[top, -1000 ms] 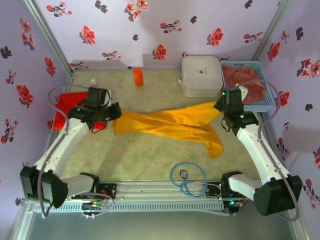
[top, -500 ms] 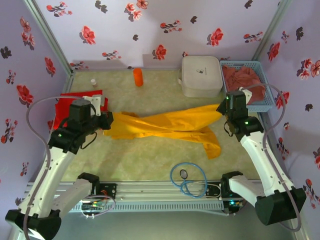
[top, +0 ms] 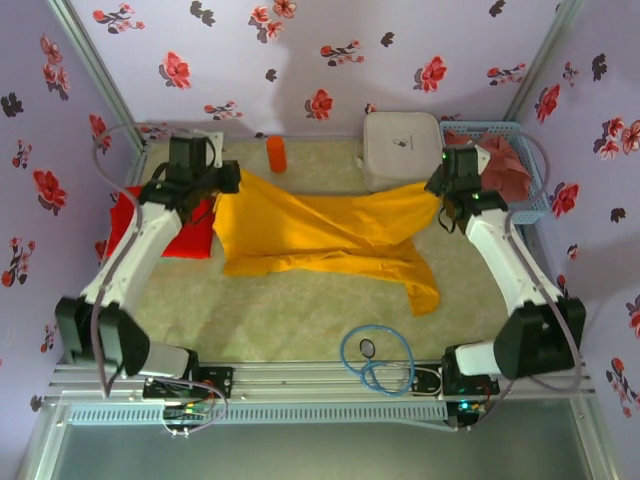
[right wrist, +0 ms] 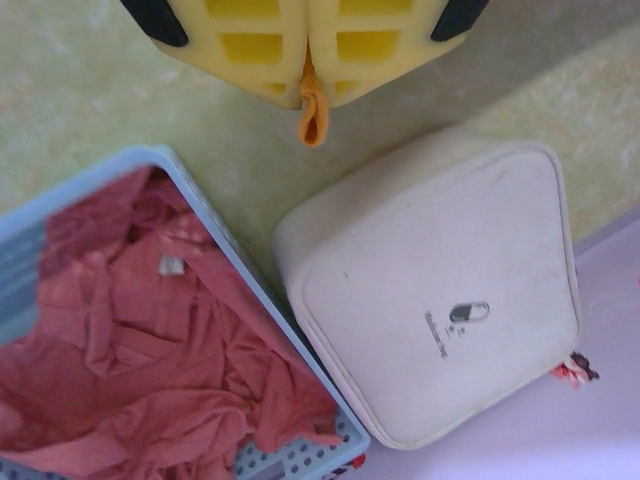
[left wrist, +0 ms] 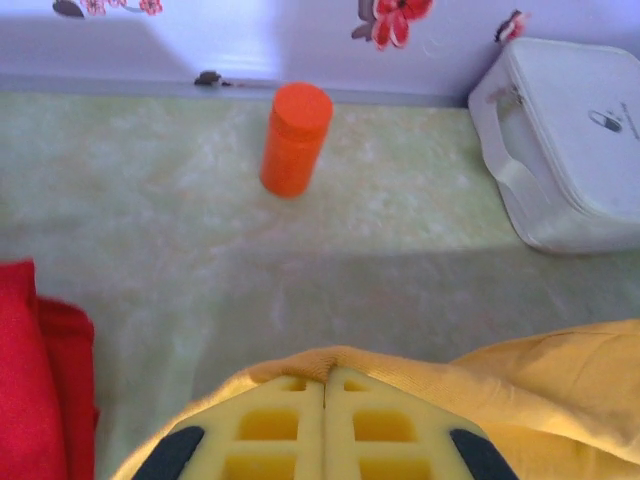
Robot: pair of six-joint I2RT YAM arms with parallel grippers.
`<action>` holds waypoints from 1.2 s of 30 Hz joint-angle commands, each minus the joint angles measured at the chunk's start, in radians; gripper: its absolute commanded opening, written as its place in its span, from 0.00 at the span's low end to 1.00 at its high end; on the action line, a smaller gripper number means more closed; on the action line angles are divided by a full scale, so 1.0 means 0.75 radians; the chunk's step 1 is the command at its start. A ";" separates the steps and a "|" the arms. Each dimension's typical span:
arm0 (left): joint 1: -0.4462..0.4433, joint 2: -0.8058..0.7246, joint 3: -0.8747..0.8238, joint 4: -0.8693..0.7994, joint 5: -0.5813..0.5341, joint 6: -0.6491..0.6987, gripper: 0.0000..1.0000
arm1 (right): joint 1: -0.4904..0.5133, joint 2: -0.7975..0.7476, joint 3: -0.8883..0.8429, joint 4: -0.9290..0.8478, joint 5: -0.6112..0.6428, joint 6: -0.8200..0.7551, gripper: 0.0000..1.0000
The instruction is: Fold and stack the t-shirts
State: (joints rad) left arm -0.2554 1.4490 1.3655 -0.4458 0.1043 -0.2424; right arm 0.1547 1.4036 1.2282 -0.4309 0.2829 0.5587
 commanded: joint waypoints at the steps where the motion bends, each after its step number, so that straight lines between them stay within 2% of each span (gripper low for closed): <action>1: 0.041 0.163 0.162 0.113 -0.033 0.098 0.03 | -0.053 0.144 0.150 0.058 -0.059 0.015 0.00; 3: 0.059 0.272 0.268 0.118 -0.040 0.111 0.04 | -0.065 0.243 0.227 0.068 -0.064 0.021 0.00; 4: 0.067 0.336 0.330 0.111 -0.041 0.115 0.08 | -0.068 0.300 0.275 0.079 -0.065 0.017 0.00; 7: 0.077 0.516 0.529 0.028 -0.039 0.129 0.27 | -0.075 0.482 0.462 -0.012 -0.087 -0.006 0.00; 8: 0.077 0.567 0.590 -0.013 -0.036 0.132 0.34 | -0.077 0.528 0.516 -0.044 -0.102 -0.014 0.03; 9: 0.078 0.617 0.652 -0.066 -0.033 0.127 0.46 | -0.079 0.572 0.567 -0.086 -0.126 -0.021 0.08; 10: 0.077 0.660 0.703 -0.118 -0.033 0.119 0.51 | -0.082 0.603 0.595 -0.113 -0.148 -0.031 0.19; 11: 0.078 0.688 0.731 -0.158 -0.024 0.110 0.52 | -0.082 0.619 0.605 -0.122 -0.170 -0.038 0.37; 12: 0.077 0.700 0.741 -0.194 -0.017 0.094 0.53 | -0.084 0.629 0.608 -0.132 -0.201 -0.042 0.65; 13: 0.077 0.693 0.724 -0.220 -0.013 0.072 0.54 | -0.084 0.623 0.600 -0.153 -0.217 -0.043 0.81; 16: 0.077 0.576 0.560 -0.226 -0.014 -0.011 0.54 | -0.084 0.535 0.479 -0.143 -0.238 -0.038 0.99; 21: 0.068 0.290 0.187 -0.240 0.004 -0.176 0.55 | -0.080 0.300 0.196 -0.152 -0.284 -0.012 0.99; 26: 0.018 0.041 -0.131 -0.348 0.004 -0.270 0.56 | -0.077 0.032 -0.149 -0.168 -0.321 0.056 0.99; 32: -0.032 -0.215 -0.516 -0.396 0.014 -0.444 0.56 | -0.077 -0.206 -0.471 -0.225 -0.334 0.101 0.83; 36: -0.066 -0.295 -0.689 -0.389 0.064 -0.544 0.56 | -0.077 -0.263 -0.660 -0.114 -0.497 0.162 0.71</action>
State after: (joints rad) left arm -0.2897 1.2644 0.9043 -0.7143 0.1154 -0.5579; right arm 0.0978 1.2243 0.7952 -0.5526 0.0021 0.6327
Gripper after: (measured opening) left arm 0.563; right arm 0.722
